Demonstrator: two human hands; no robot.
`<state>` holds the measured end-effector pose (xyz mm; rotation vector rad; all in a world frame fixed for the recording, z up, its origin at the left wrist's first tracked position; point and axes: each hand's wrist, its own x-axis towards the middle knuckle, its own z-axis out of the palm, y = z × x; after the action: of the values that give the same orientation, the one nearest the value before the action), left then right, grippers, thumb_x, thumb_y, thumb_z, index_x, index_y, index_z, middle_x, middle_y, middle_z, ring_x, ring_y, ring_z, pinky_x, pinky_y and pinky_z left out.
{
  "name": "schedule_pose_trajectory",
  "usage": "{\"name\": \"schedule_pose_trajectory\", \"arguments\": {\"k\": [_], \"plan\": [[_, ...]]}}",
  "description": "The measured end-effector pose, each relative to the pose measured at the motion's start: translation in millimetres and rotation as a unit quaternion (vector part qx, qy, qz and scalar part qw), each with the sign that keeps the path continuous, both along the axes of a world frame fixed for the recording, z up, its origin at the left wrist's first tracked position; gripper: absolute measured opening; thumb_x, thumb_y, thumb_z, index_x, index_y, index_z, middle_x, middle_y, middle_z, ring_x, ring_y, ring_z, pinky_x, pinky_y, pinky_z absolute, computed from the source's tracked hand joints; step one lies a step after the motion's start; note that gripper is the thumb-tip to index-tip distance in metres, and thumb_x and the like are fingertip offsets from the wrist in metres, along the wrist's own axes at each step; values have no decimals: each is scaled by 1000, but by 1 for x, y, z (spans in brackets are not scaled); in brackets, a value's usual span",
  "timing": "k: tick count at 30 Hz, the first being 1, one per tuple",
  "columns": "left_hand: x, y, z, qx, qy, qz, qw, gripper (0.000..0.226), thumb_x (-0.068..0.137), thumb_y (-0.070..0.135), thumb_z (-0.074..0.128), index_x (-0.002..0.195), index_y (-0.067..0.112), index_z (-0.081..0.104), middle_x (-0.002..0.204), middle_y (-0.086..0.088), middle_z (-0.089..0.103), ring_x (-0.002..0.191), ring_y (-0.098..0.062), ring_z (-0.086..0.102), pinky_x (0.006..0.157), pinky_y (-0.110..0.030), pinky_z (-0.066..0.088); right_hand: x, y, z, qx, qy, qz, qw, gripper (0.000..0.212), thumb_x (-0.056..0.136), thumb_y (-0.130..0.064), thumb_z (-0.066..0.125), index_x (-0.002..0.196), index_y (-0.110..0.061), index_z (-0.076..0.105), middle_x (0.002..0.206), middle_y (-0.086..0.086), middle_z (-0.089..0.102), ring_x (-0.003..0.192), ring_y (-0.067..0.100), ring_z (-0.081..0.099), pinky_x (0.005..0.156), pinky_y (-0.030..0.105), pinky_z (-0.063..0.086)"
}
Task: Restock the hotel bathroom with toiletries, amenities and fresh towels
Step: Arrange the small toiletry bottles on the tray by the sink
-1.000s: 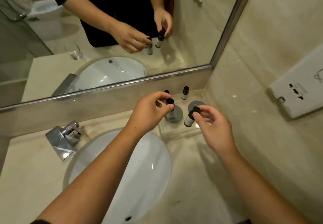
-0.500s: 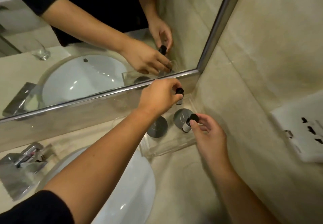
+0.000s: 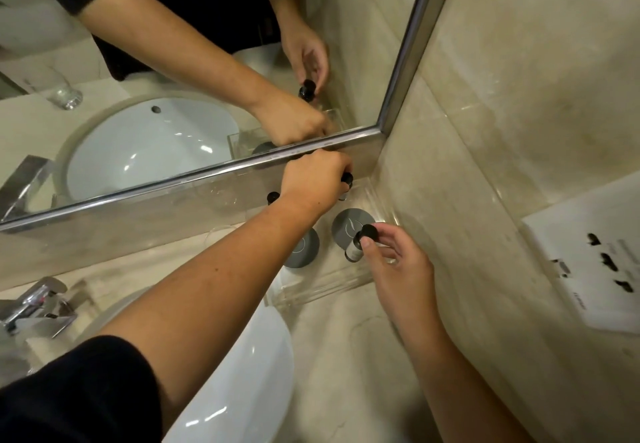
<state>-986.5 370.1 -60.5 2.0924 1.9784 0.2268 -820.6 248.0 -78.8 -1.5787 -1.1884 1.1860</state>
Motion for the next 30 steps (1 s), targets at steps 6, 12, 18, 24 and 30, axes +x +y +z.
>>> {"name": "schedule_pose_trajectory", "arguments": {"k": [6, 12, 18, 24, 30], "plan": [[0, 0, -6, 1, 40, -16, 999, 15, 98, 22, 65, 112, 27, 69, 104, -2, 70, 84, -24, 63, 64, -34, 39, 3, -2, -5, -4, -4, 16, 1000, 22, 94, -21, 74, 105, -40, 70, 98, -14, 75, 92, 2, 71, 76, 14, 52], [6, 3, -9, 18, 114, -39, 993, 19, 98, 22, 64, 116, 26, 69, 102, -3, 71, 88, -28, 69, 62, -36, 39, 3, 0, -9, -8, 3, 16, 1000, 20, 93, -20, 74, 107, -34, 72, 98, -9, 75, 90, 4, 71, 75, 13, 52], [10, 4, -15, 23, 154, -37, 987, 14, 98, 21, 66, 110, 23, 72, 97, -2, 73, 85, -28, 71, 60, -33, 41, 4, 1, -12, -6, 3, 21, 1000, 19, 93, -19, 74, 109, -29, 73, 99, -9, 76, 91, 5, 71, 76, 14, 52], [-3, -10, 1, 68, 70, -44, 994, 16, 100, 26, 59, 116, 27, 62, 105, -1, 70, 92, -29, 69, 61, -37, 44, 1, 5, -12, -2, -16, 30, 999, 21, 94, -20, 74, 113, -29, 73, 104, -14, 75, 94, 2, 71, 77, 13, 52], [-52, -65, 15, 123, -135, 54, 982, 24, 102, 36, 57, 124, 35, 66, 114, 13, 75, 101, -13, 71, 80, -40, 61, -22, 24, -8, 15, -41, 50, 998, 26, 93, -21, 76, 117, -31, 73, 111, -9, 73, 93, 2, 73, 80, 20, 59]]}}
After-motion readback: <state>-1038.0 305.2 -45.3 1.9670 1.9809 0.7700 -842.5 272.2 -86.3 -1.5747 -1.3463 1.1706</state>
